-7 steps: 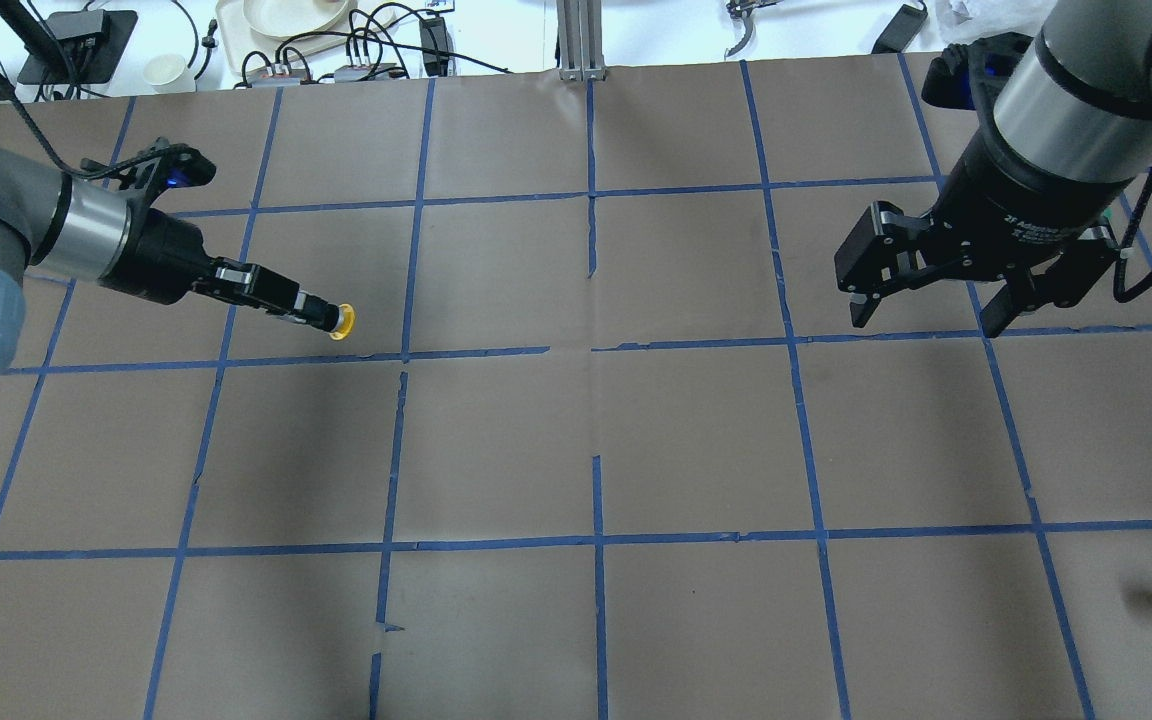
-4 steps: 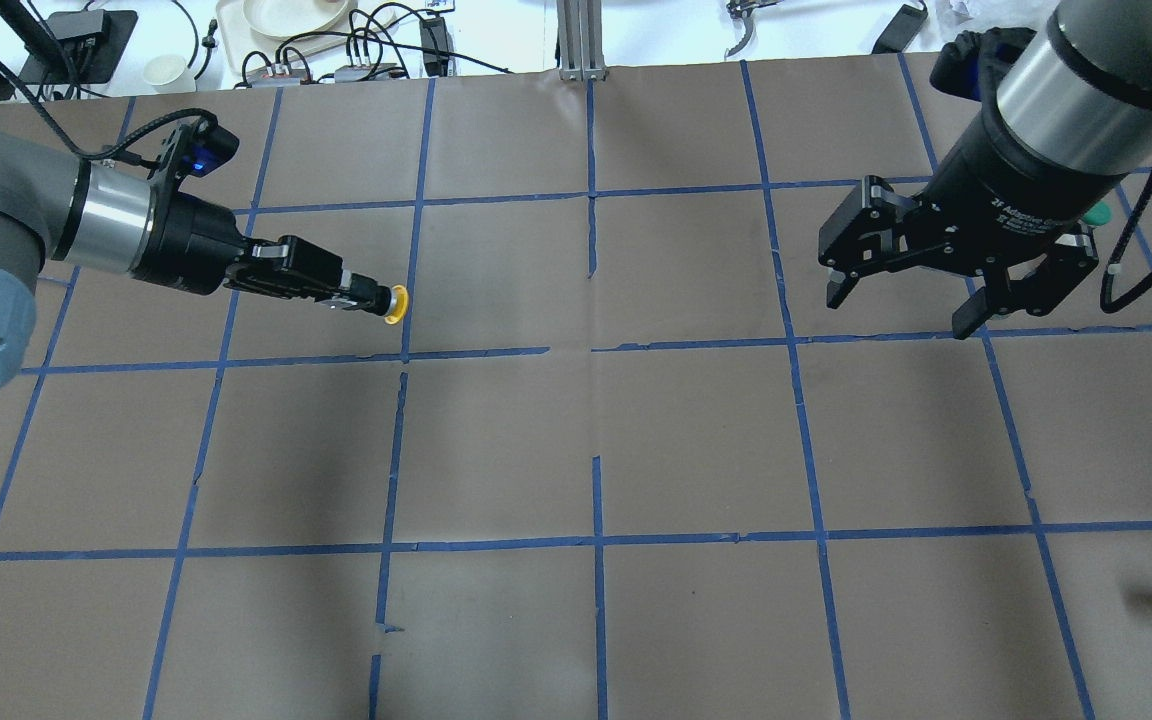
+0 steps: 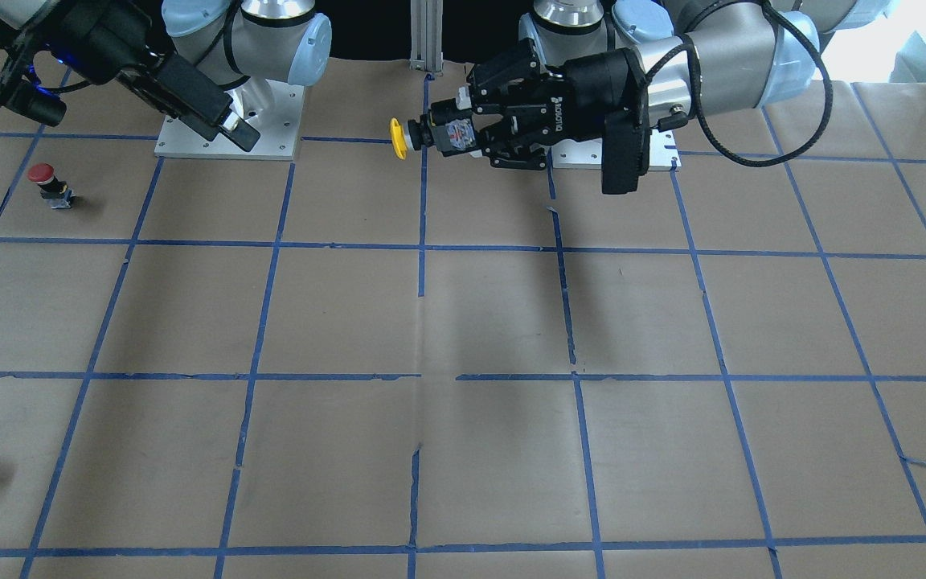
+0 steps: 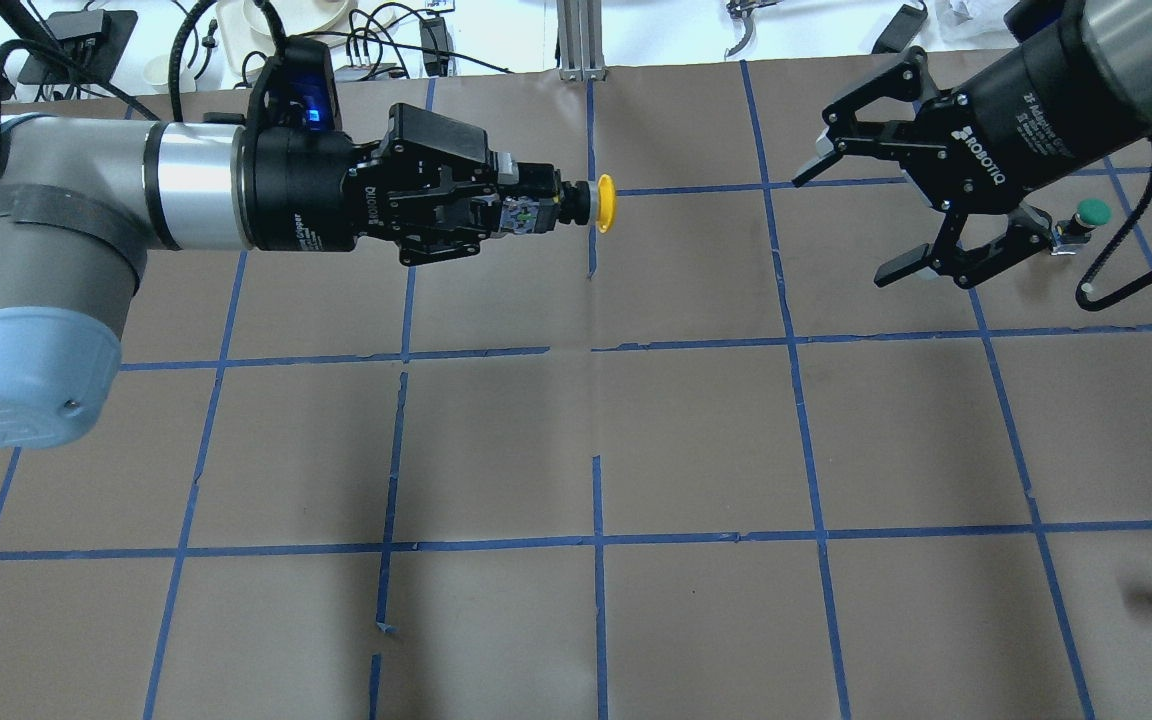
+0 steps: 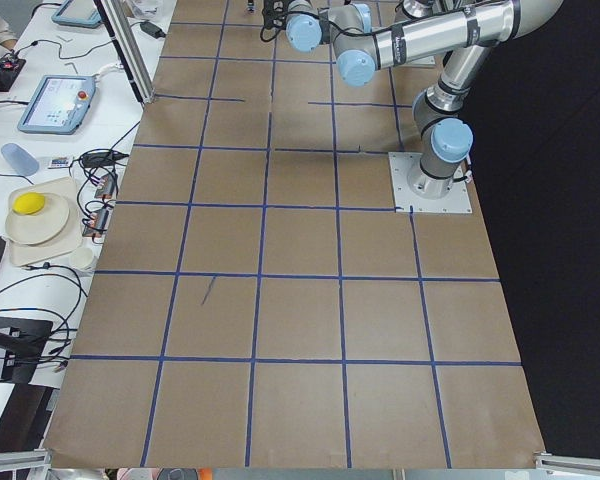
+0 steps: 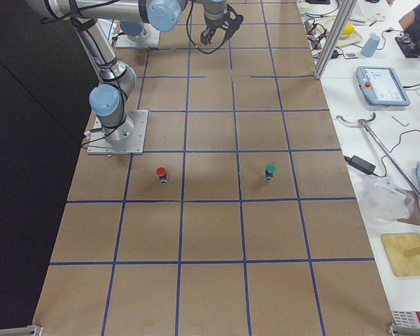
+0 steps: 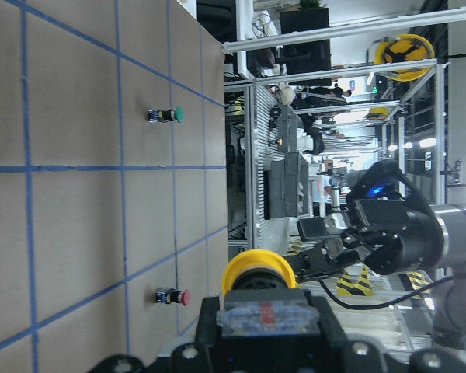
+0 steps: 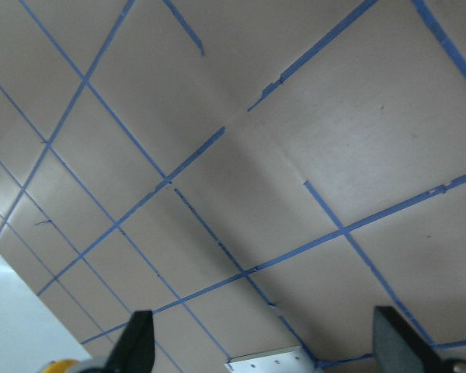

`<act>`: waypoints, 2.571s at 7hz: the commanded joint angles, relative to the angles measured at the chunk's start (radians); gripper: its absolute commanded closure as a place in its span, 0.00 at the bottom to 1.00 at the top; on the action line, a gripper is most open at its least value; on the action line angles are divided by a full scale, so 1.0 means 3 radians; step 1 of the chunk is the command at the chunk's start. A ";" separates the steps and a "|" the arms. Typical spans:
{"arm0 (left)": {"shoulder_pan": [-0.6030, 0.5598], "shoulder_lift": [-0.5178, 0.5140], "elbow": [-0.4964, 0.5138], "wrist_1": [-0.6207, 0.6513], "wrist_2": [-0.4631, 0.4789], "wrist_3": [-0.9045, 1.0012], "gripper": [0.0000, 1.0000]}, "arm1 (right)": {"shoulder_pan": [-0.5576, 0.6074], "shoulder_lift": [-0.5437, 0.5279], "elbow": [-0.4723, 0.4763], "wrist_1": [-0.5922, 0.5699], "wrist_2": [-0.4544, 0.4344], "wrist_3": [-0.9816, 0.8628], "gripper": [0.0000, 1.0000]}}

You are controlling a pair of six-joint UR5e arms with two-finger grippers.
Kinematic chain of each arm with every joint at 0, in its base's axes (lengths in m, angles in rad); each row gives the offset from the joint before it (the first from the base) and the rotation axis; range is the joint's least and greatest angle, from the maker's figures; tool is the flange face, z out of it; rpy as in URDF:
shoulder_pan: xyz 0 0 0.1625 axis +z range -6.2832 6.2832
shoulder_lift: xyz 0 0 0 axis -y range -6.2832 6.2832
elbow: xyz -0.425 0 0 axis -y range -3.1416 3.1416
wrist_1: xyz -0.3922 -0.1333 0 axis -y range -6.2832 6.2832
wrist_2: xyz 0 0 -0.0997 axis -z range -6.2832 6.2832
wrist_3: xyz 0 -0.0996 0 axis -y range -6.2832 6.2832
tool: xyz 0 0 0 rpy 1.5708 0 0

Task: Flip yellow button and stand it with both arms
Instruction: 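Hold the button out with the left gripper while the right gripper approaches its yellow cap, then close the right gripper on the yellow cap and open the left gripper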

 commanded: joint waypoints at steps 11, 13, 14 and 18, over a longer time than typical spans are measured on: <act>-0.0162 -0.0100 -0.0028 0.0009 -0.0686 -0.0050 0.97 | 0.0334 -0.0064 0.0033 0.0035 0.1302 0.1316 0.06; -0.0162 -0.0100 -0.0023 0.0009 -0.0686 -0.0050 0.97 | 0.0334 -0.0064 0.0033 0.0045 0.1292 0.1317 0.23; -0.0162 -0.0100 -0.0023 0.0009 -0.0686 -0.0050 0.97 | 0.0334 -0.0069 0.0033 0.0075 0.1297 0.1317 0.38; -0.0167 -0.0084 -0.0023 0.0029 -0.0676 -0.0060 0.97 | 0.0329 -0.0064 0.0033 0.0086 0.1307 0.1312 0.71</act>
